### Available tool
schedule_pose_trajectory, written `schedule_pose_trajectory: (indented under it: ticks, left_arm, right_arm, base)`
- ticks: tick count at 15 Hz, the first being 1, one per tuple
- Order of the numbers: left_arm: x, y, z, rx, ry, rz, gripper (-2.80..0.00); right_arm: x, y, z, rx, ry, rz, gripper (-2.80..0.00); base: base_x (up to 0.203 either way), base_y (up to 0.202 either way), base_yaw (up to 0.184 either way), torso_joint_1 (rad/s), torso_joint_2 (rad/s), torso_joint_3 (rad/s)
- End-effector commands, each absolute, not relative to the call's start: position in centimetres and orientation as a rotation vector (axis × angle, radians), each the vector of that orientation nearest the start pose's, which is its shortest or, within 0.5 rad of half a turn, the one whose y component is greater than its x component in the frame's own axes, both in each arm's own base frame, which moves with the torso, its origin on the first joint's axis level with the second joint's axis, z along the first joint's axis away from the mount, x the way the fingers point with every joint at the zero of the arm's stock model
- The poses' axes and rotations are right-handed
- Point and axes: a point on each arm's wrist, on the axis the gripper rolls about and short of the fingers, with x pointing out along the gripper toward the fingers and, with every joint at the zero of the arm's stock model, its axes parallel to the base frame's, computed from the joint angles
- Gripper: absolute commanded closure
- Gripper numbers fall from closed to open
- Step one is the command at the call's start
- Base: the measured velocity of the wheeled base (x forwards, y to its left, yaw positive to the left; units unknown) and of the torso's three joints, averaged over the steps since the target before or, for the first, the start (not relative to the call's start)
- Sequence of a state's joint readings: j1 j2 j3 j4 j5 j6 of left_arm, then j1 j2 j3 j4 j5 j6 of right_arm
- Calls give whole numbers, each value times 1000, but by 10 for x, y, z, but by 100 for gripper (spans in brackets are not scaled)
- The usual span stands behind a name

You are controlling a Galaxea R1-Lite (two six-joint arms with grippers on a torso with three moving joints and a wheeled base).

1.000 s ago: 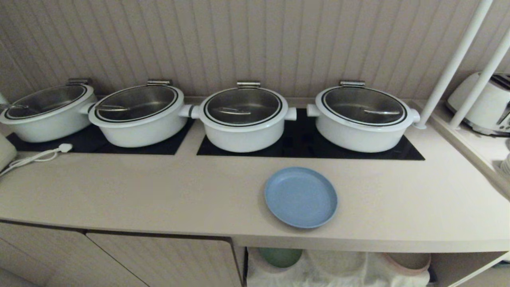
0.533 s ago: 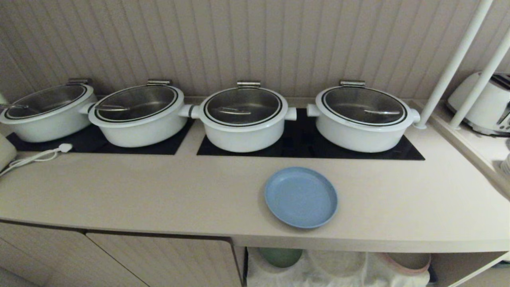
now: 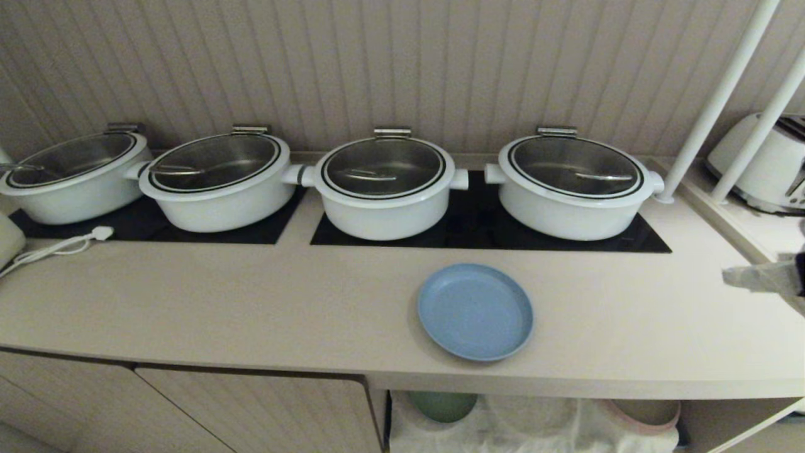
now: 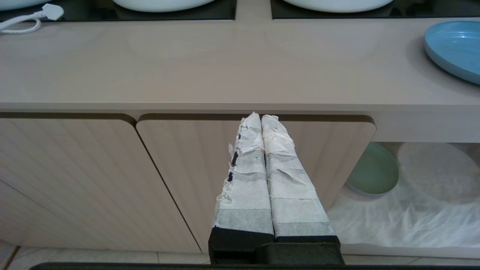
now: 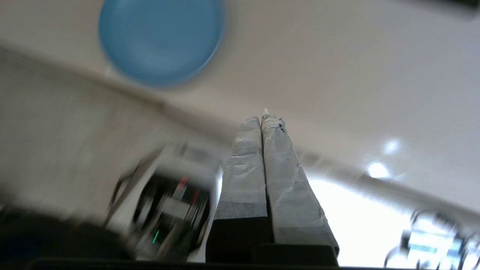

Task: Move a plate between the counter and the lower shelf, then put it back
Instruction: Pick up the plate

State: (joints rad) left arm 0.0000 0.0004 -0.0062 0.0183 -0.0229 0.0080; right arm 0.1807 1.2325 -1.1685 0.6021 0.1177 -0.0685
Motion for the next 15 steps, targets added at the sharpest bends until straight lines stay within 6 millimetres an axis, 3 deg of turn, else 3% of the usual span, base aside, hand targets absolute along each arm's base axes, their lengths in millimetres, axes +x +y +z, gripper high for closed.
schedule_pose_trajectory:
  ticks: [1,7,10,15]
  left_arm:
    - [-23,-1,75,8,12,-23,0]
    - [-23,-1,75,8,12,-23,0]
    - [-23,-1,75,8,12,-23,0]
    - [-23,-1,75,8,12,-23,0]
  right_arm:
    - [204,54,273,-89,831,356,0]
    - [269,114,269,-46,1050,356,0]
    - [298,141,251,-62,1107,293,0]
    - [329,174,217,30,1196,202,0]
  base:
    - [0,0,0,0,0,0]
    - [0,0,0,0,0,0]
    - [0,0,0,0,0,0]
    - [0,0,0,0,0,0]
